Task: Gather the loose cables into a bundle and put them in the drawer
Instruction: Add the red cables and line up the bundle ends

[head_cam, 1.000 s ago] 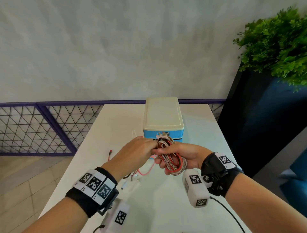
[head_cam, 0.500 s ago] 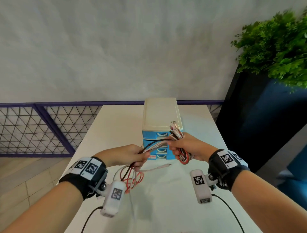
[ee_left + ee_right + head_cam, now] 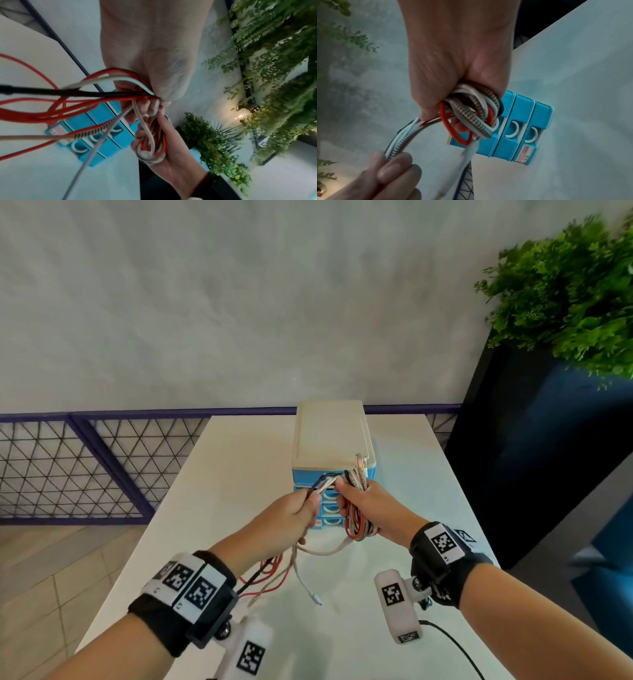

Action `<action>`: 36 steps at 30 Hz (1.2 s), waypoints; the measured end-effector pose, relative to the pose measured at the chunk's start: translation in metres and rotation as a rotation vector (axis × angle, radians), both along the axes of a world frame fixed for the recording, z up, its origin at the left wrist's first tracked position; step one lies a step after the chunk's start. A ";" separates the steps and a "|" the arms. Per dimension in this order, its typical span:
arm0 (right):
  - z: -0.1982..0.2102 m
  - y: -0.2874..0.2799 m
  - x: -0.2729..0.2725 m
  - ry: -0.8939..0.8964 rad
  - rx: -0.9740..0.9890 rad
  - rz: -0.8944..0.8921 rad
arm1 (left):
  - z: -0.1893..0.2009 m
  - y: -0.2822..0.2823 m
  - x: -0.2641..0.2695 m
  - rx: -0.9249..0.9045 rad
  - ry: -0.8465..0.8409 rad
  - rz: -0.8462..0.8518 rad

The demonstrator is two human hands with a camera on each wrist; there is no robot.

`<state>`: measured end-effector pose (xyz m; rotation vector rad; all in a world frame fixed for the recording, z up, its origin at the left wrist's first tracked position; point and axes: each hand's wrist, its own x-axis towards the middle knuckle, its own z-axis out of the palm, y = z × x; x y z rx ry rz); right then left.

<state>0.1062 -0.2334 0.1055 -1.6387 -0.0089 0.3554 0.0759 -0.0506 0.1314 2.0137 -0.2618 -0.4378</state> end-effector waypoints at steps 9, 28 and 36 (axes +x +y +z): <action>0.013 -0.016 0.002 0.046 0.154 0.078 | 0.016 -0.003 -0.015 -0.467 0.275 0.103; 0.006 -0.026 0.021 0.069 0.104 -0.077 | 0.008 0.019 -0.010 -0.988 0.740 0.187; 0.008 -0.018 0.018 0.121 0.085 -0.095 | 0.020 -0.005 -0.017 -0.366 0.259 0.170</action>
